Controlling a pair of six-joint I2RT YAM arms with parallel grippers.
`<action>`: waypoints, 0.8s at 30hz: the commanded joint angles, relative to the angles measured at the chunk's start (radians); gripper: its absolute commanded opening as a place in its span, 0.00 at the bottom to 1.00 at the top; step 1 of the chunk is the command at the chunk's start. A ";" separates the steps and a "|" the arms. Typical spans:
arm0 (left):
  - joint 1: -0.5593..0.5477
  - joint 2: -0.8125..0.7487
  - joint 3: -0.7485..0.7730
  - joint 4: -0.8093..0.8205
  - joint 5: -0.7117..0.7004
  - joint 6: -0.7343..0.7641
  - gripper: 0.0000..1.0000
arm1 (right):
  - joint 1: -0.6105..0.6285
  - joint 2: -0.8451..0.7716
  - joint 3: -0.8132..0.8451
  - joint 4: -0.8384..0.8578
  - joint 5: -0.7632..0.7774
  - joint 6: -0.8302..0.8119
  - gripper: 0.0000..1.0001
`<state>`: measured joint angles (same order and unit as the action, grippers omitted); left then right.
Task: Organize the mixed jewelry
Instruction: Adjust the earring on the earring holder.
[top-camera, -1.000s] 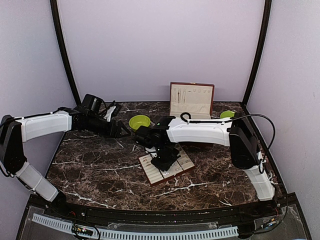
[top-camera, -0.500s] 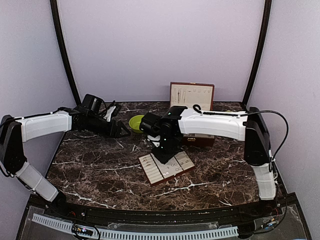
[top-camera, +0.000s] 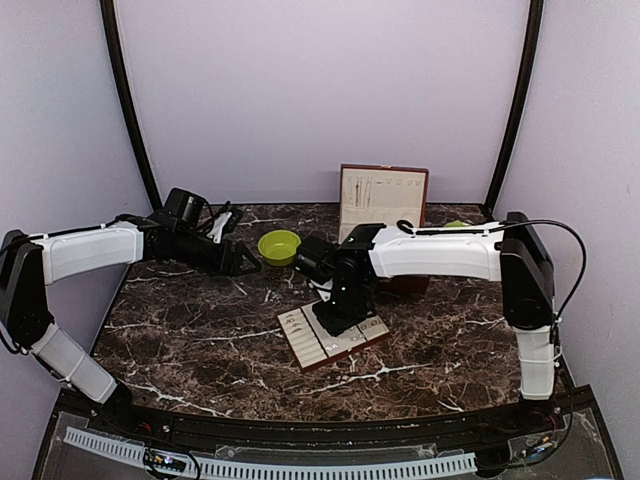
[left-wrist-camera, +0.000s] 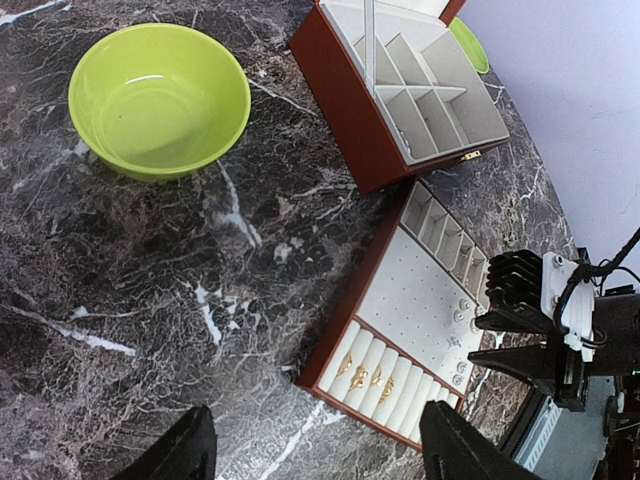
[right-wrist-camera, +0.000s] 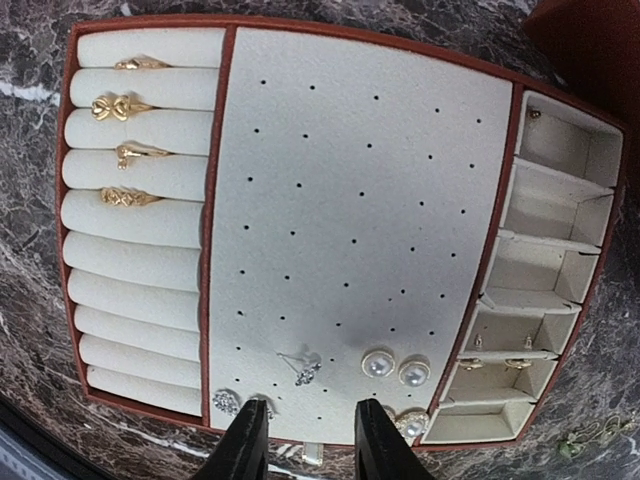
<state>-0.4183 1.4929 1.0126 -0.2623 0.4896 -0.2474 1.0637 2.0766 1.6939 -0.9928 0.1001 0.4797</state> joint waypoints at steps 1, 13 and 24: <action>-0.004 -0.013 -0.012 0.003 0.004 0.002 0.73 | -0.004 -0.021 -0.019 0.059 -0.031 0.065 0.31; -0.004 -0.018 -0.011 0.004 0.009 0.000 0.73 | -0.005 0.002 -0.030 0.065 -0.045 0.082 0.30; -0.003 -0.020 -0.012 0.003 0.008 0.000 0.73 | -0.005 0.018 -0.036 0.066 -0.054 0.086 0.30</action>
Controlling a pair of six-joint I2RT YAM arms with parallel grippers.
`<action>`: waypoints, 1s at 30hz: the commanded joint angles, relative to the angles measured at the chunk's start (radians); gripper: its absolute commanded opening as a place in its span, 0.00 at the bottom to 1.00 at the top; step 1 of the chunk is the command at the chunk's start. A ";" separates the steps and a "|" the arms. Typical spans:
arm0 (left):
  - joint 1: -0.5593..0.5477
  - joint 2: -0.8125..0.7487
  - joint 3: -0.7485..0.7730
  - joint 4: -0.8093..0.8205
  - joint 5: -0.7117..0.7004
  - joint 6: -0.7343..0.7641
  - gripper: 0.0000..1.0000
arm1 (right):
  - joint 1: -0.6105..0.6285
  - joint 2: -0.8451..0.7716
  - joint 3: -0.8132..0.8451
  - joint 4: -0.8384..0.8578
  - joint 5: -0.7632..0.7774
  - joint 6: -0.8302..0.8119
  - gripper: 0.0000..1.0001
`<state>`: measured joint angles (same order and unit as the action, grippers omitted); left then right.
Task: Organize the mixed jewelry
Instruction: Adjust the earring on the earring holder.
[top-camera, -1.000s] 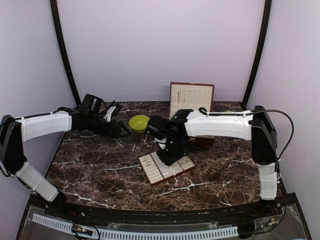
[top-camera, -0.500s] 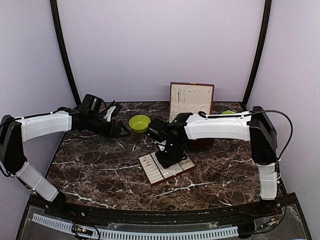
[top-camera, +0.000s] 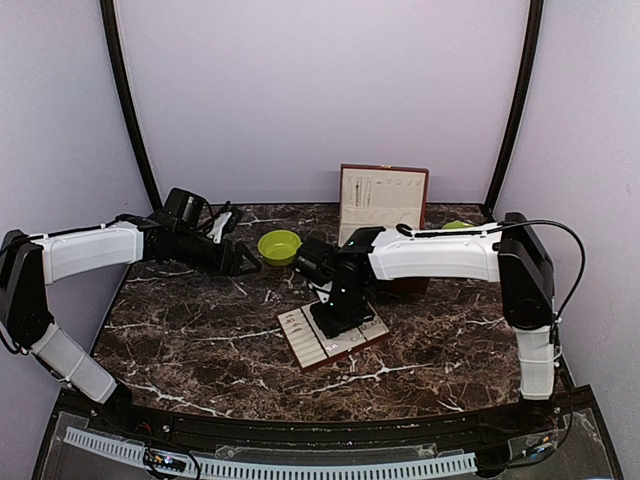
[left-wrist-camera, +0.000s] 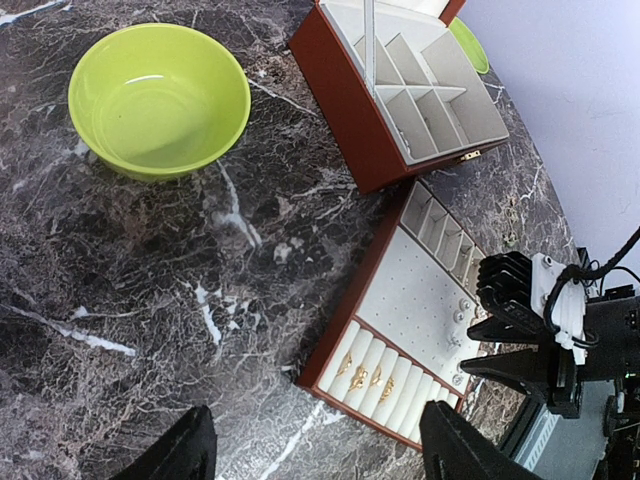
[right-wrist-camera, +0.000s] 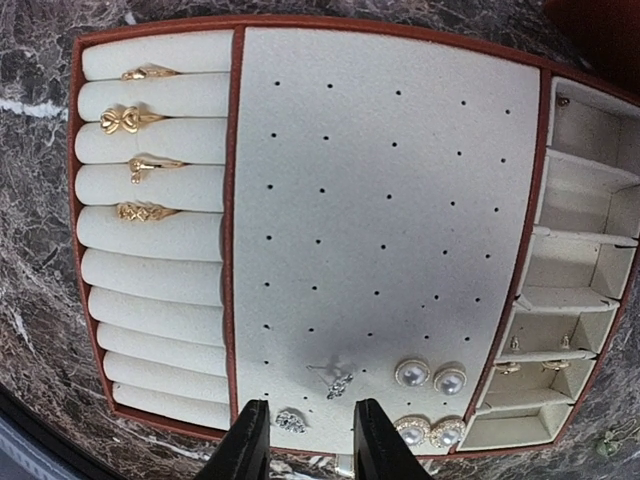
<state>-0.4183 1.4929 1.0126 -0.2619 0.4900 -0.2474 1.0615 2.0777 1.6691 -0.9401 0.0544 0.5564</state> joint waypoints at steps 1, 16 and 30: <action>-0.004 -0.020 -0.012 0.003 0.008 0.000 0.73 | -0.002 0.018 -0.012 0.014 -0.009 0.009 0.30; -0.004 -0.025 -0.011 0.004 0.011 0.000 0.73 | -0.002 0.038 -0.013 0.024 -0.017 0.007 0.27; -0.004 -0.023 -0.011 0.004 0.013 -0.001 0.73 | -0.001 0.022 0.013 0.021 -0.022 -0.001 0.26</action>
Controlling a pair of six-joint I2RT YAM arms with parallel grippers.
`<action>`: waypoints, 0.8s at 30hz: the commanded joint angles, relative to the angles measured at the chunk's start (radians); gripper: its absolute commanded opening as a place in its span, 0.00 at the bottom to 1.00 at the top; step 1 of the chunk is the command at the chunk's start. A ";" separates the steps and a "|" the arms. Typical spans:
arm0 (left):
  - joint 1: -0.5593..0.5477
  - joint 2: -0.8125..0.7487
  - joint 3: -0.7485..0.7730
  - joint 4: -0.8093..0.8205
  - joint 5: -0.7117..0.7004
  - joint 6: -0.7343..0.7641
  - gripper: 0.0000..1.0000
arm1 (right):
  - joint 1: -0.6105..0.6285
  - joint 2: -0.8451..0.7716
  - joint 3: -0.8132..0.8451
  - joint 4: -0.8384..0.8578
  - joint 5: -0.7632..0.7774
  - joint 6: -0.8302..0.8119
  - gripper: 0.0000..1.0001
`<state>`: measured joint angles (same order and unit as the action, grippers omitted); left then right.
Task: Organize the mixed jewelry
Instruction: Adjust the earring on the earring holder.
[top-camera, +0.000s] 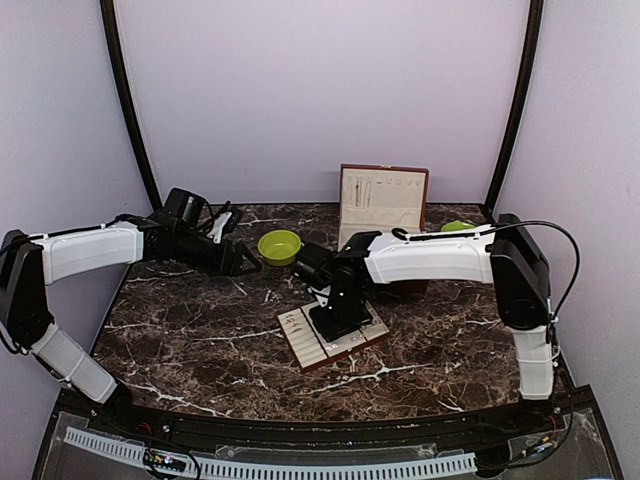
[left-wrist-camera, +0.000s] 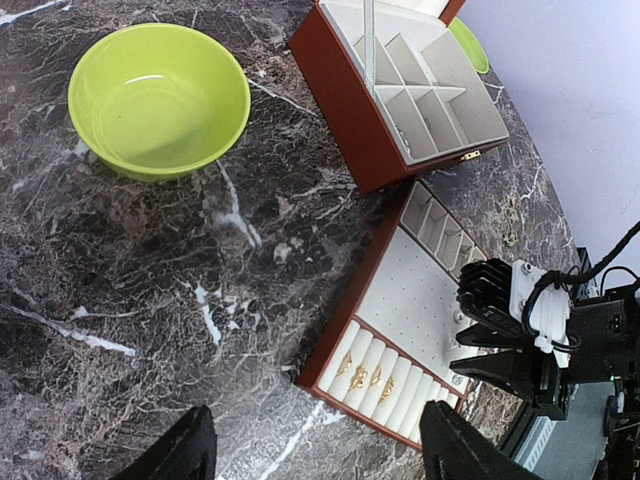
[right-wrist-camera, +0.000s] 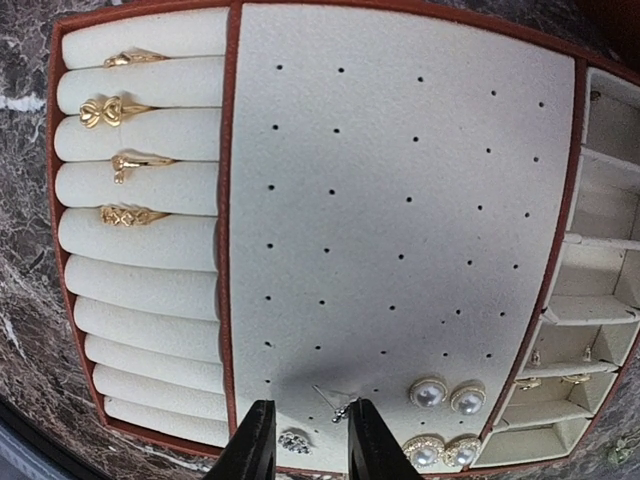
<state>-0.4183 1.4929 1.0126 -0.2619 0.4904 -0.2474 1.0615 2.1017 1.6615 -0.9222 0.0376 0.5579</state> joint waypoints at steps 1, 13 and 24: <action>-0.004 -0.023 -0.011 0.004 0.013 0.000 0.73 | -0.001 -0.003 0.022 0.002 -0.006 -0.003 0.26; -0.004 -0.025 -0.011 0.005 0.015 -0.001 0.72 | 0.000 -0.007 0.050 -0.009 0.009 -0.004 0.25; -0.004 -0.031 -0.011 0.004 0.017 -0.001 0.73 | 0.004 -0.008 0.038 0.001 -0.002 0.002 0.24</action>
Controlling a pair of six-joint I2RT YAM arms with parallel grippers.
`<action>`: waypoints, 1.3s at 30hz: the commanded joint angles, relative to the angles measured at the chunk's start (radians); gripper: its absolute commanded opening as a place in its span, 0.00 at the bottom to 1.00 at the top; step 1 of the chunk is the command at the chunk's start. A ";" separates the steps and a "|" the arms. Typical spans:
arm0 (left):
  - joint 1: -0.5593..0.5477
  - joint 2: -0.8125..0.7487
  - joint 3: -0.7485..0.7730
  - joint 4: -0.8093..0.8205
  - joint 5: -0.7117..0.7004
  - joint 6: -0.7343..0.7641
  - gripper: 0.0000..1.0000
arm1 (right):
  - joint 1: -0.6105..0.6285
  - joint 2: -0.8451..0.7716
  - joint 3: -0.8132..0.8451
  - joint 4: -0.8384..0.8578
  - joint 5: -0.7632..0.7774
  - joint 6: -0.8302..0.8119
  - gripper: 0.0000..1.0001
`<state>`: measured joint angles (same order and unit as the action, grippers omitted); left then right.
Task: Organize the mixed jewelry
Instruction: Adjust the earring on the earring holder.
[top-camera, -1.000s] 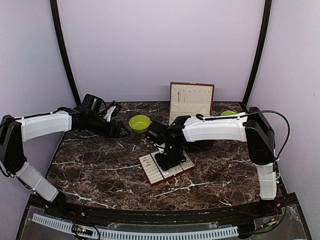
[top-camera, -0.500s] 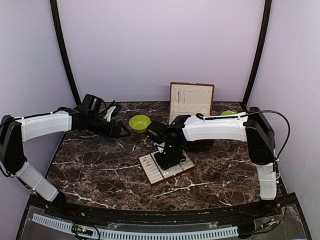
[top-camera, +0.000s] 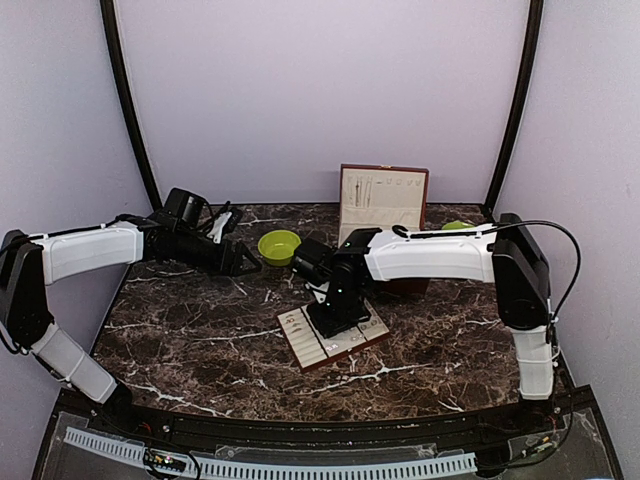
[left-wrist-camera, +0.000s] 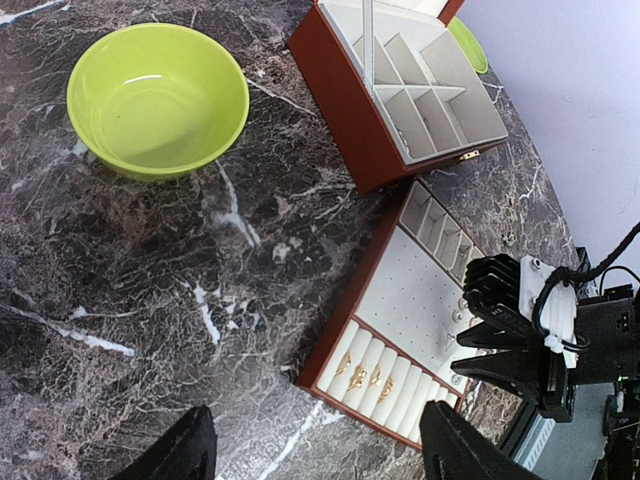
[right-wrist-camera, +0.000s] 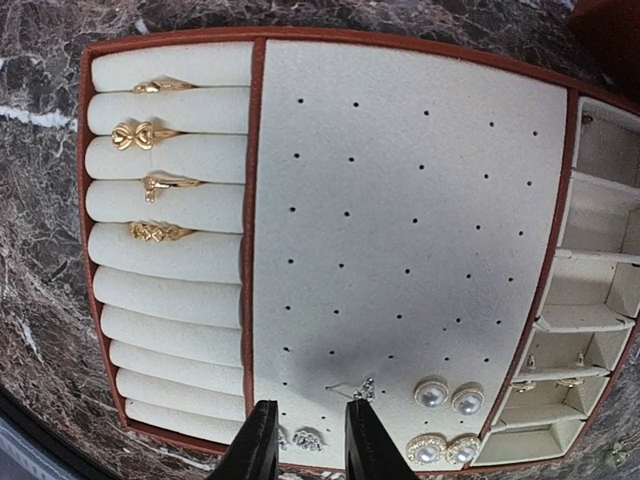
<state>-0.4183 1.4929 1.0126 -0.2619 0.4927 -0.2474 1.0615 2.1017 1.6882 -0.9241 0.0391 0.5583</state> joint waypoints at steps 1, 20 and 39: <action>-0.004 -0.030 -0.011 0.004 0.014 -0.001 0.73 | 0.005 -0.007 0.011 0.004 -0.005 0.001 0.24; -0.004 -0.032 -0.013 0.003 0.013 -0.001 0.73 | 0.011 -0.043 0.007 0.008 0.076 0.042 0.25; -0.004 -0.025 -0.013 0.004 0.013 -0.003 0.73 | -0.021 -0.065 -0.125 0.158 -0.010 0.053 0.41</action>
<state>-0.4183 1.4925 1.0126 -0.2619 0.4942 -0.2478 1.0439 2.0438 1.5703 -0.8062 0.0448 0.6144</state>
